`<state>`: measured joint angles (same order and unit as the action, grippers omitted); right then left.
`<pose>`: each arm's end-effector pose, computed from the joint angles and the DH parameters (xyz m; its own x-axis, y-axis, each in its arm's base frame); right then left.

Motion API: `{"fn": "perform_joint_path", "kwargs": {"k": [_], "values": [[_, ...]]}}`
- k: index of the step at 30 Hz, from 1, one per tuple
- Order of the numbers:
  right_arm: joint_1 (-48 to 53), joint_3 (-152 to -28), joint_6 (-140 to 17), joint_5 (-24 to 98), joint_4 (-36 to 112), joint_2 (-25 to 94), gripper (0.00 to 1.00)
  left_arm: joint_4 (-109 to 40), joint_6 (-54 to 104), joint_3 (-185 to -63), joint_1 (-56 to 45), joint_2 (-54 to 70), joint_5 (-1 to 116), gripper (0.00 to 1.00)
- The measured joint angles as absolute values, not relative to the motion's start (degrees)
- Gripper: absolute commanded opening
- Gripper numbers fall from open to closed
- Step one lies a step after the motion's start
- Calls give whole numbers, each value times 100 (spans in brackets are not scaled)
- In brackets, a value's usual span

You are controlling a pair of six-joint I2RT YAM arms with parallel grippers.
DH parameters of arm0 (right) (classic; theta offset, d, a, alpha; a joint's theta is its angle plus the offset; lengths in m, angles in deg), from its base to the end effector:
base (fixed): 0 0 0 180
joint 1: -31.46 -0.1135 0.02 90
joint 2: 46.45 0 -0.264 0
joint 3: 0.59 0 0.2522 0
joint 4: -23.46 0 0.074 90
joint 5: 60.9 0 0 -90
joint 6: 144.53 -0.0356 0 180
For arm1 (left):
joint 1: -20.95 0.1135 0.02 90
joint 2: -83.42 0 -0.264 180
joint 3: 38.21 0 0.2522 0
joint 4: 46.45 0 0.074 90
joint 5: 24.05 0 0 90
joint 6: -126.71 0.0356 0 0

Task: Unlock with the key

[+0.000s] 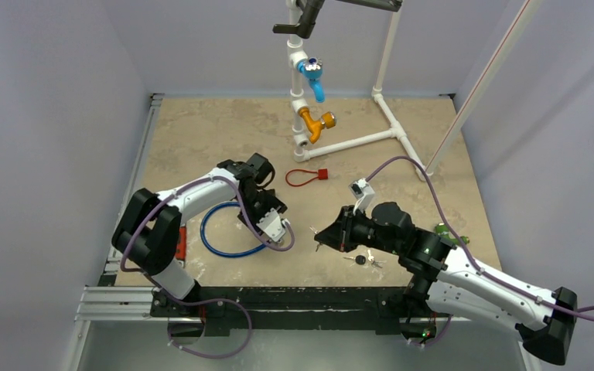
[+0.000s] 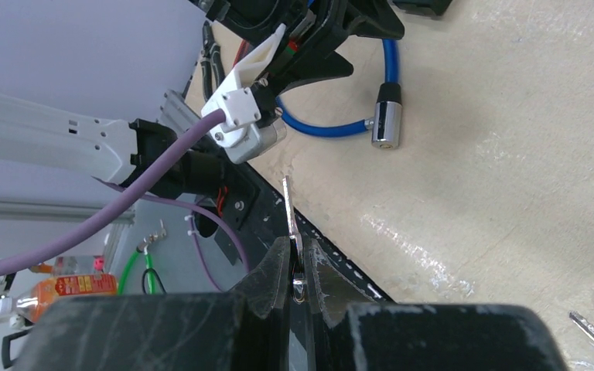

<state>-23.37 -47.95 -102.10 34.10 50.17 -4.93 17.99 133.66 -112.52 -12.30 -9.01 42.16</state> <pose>0.0986 0.1453 0.2752 -0.7741 0.1779 -0.6075 -0.4296 0.5572 0.7106 0.2302 -0.1681 0.1931 0.6417 0.6654 -0.3814 0.7572 -0.6288 0.1769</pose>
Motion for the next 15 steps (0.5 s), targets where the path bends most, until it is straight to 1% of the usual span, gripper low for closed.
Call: {"fn": "perform_joint_path", "kwargs": {"k": [3, 6, 9, 15], "values": [[-2337, -4804, -10210, 3408, 5045, -476, 0, 1827, 13639, -11318, -1263, -1093, 4218, 59], [-2337, -4863, -10210, 3397, 5100, -465, 0, 1897, 13808, -11473, -1292, -1375, 4229, 54], [-2337, -4955, -10208, 3346, 5170, -445, 0, 1925, 13904, -11602, -1320, -1624, 4277, 54], [-2332, -5027, -10210, 3301, 5321, -447, 0, 1973, 14055, -11633, -1366, -1878, 4408, 46]]}}
